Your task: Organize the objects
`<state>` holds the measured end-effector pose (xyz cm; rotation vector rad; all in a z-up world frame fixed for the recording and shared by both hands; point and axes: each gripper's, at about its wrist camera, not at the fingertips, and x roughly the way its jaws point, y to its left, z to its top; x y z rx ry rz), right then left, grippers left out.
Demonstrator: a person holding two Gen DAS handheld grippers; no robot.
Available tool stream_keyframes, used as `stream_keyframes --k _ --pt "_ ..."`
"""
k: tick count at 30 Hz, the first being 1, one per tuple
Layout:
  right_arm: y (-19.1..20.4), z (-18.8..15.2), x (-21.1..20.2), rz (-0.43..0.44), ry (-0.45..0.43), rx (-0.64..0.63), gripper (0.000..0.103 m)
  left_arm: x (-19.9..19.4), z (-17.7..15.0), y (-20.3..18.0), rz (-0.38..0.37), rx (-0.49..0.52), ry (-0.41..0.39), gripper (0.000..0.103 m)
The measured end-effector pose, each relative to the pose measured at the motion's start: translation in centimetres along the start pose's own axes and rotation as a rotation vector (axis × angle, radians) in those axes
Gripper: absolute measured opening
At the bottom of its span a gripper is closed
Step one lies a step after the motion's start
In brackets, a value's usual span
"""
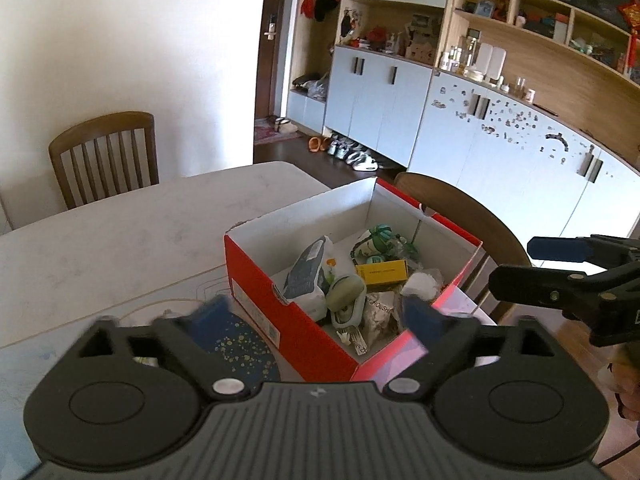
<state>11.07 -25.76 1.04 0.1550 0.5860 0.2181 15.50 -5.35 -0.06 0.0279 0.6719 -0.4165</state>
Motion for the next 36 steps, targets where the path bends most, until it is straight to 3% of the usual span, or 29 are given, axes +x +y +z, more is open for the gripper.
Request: stream_keyframes --k 15,20,36 --pt "2.4 -1.6 -1.1 -0.045 -0.027 0.021 0.102 -2.4 -1.3 1.1 -0.046 0.008 -0.081 0.103" --pt "2.9 -2.1 -1.1 -0.056 -0.029 0.03 0.102 -2.9 -1.8 0.9 -0.011 0.038 -0.099 0.103" --pt "4.5 -2.9 -0.5 -0.081 -0.016 0.035 0.102 -3.7 -2.3 1.3 -0.001 0.045 -0.115 0.103"
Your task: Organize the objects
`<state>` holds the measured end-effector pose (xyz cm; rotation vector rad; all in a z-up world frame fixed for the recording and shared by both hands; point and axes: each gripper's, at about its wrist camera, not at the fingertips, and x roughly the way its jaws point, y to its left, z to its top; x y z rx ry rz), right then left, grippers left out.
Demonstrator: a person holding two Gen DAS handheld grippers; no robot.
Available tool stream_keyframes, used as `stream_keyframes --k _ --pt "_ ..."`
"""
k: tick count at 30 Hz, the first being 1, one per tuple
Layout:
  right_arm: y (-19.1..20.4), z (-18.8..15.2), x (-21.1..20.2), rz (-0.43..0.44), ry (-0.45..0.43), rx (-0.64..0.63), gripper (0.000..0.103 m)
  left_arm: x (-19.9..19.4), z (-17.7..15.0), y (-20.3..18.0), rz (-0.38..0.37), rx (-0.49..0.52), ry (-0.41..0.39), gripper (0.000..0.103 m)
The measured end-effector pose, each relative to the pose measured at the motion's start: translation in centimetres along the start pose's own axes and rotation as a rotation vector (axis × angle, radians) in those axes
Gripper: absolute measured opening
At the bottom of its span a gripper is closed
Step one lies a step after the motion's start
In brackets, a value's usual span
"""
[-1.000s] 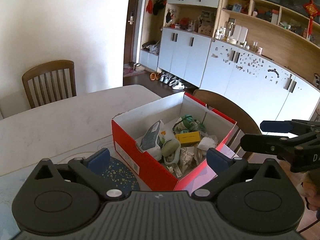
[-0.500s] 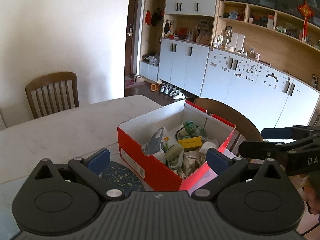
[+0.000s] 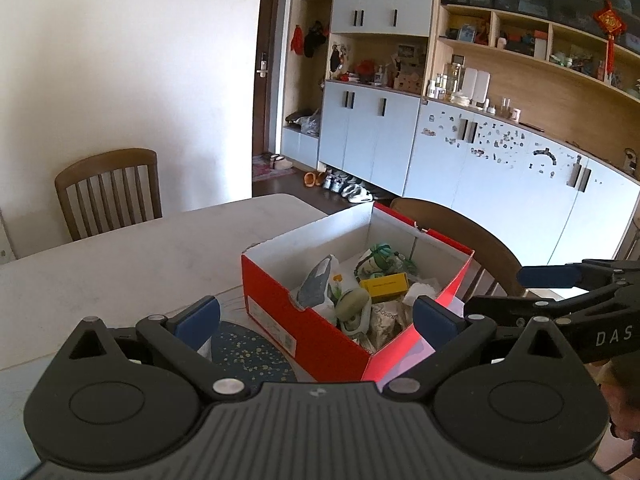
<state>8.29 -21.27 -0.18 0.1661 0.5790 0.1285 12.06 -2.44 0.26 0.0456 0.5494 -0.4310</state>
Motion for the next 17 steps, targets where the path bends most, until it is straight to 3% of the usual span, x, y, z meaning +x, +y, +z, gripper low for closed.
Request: stream_keyframes --k 17 --pt "0.6 0.0 0.7 -0.002 0.016 -0.015 0.102 0.0 -0.2 1.2 0.008 -0.033 -0.002 0.103"
